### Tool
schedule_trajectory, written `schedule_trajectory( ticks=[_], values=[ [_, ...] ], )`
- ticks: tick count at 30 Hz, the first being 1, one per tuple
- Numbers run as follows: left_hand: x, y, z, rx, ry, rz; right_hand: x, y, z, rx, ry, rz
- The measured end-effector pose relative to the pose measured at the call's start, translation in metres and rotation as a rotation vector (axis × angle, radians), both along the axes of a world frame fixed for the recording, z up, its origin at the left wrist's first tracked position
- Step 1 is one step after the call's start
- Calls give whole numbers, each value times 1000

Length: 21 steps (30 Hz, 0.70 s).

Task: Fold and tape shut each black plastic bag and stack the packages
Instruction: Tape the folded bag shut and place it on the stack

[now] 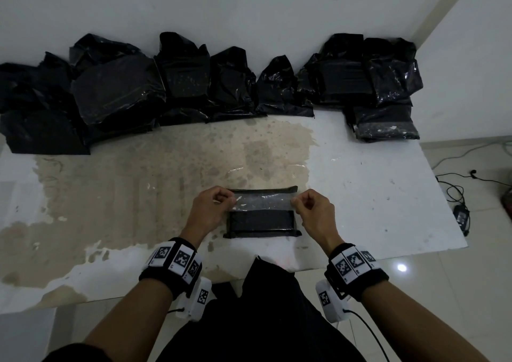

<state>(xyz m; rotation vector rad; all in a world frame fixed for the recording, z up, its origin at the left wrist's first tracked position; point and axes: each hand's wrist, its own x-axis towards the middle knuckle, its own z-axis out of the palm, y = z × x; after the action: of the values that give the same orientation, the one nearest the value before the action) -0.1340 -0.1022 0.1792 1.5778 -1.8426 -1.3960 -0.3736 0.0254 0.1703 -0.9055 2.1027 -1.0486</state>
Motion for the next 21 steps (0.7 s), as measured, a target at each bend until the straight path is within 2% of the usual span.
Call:
schedule_trajectory(
  ticks=[21],
  values=[
    [-4, 20, -10, -201, 74, 95, 9, 7, -29, -66, -28, -77]
  ],
)
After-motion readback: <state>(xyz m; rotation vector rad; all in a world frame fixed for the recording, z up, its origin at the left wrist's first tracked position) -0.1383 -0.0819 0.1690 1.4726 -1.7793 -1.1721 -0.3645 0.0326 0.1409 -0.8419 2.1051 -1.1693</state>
